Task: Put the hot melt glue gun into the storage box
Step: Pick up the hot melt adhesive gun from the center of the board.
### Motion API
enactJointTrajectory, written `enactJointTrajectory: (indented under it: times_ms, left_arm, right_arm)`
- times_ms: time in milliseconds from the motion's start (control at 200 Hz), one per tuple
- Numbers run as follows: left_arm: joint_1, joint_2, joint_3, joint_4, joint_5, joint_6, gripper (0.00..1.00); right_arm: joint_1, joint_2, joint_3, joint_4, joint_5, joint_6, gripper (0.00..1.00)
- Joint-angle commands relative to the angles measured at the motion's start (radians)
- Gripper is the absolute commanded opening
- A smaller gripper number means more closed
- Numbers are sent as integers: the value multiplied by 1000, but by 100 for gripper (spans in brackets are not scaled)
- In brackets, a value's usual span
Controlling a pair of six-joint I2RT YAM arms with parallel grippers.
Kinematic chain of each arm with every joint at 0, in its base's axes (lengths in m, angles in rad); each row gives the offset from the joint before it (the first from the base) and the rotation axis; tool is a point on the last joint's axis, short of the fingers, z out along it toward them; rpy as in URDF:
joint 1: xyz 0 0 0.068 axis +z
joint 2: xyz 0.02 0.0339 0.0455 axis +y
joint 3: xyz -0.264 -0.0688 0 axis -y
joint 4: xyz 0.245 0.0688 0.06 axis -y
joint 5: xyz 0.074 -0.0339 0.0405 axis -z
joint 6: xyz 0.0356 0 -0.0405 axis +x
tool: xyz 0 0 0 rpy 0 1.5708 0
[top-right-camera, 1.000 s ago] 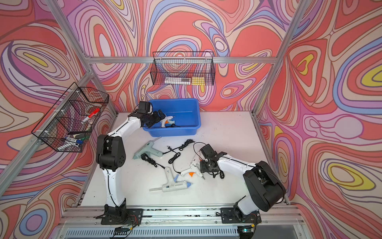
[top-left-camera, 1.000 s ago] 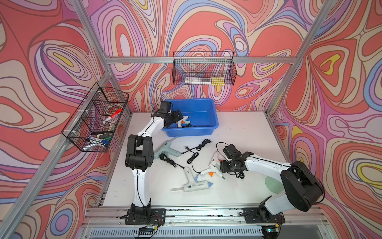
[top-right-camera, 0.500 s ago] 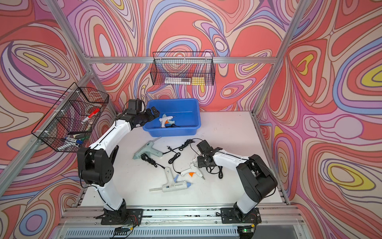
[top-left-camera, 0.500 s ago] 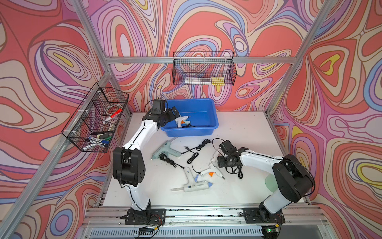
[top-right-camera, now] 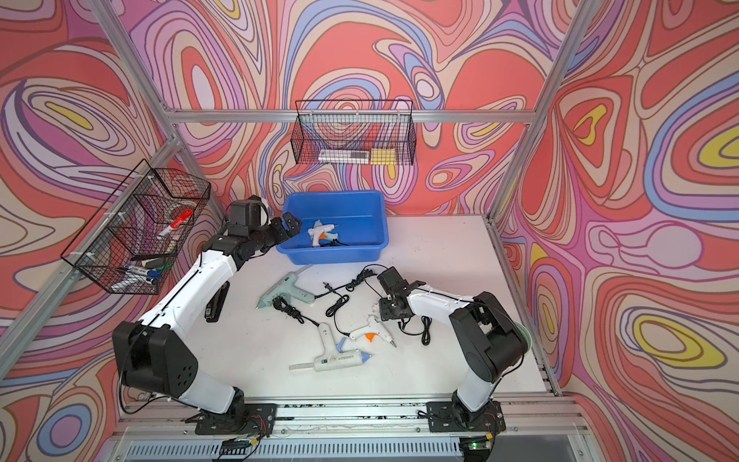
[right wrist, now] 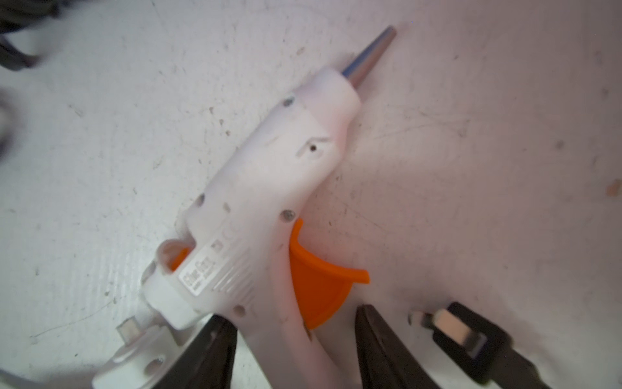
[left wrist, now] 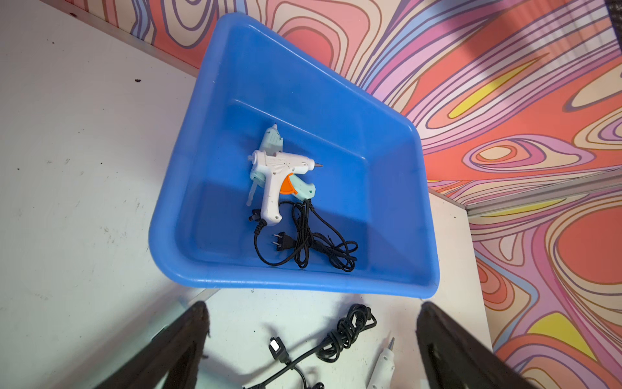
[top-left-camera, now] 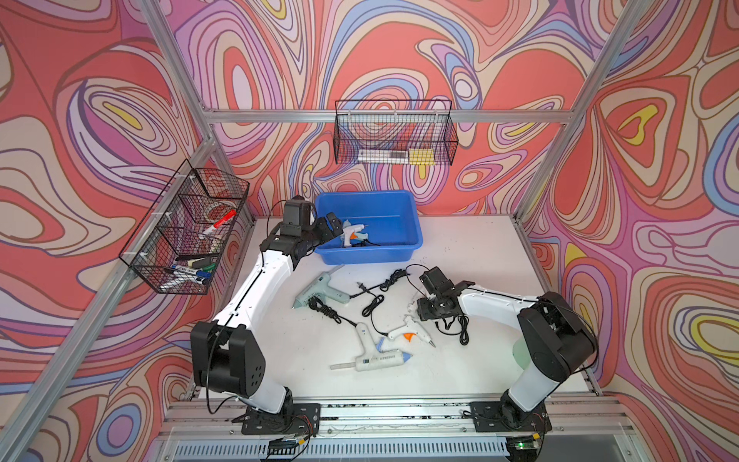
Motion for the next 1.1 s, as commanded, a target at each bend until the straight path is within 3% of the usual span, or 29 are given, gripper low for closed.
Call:
enactJointTrajectory:
  times_ms: [0, 185, 346, 461, 531, 741, 856, 1097]
  left_arm:
    - [-7, -36, -38, 18, -16, 5, 99]
    - [-21, -49, -55, 6, 39, 5, 99]
    - [-56, -48, -71, -4, 55, 1, 99]
    - [-67, -48, -99, 9, 72, -13, 99]
    - [-71, -49, -111, 15, 77, -22, 99]
    - [-89, -35, -93, 14, 107, -24, 99]
    - [-122, 5, -22, -73, 113, 11, 99]
    - [-213, 104, 62, -138, 262, 64, 99]
  right_arm:
    - [4, 12, 0, -18, -40, 14, 54]
    - [3, -18, -26, -39, -44, 33, 52]
    - [4, -11, -36, -35, -44, 28, 41]
    - [4, -3, -45, -33, -46, 24, 40]
    - [4, -7, -52, -33, -48, 22, 33]
    - [5, -38, -36, -12, -39, 1, 0]
    - [7, -88, -20, 15, -28, -24, 0]
    - [7, -251, -34, 136, -10, -82, 0]
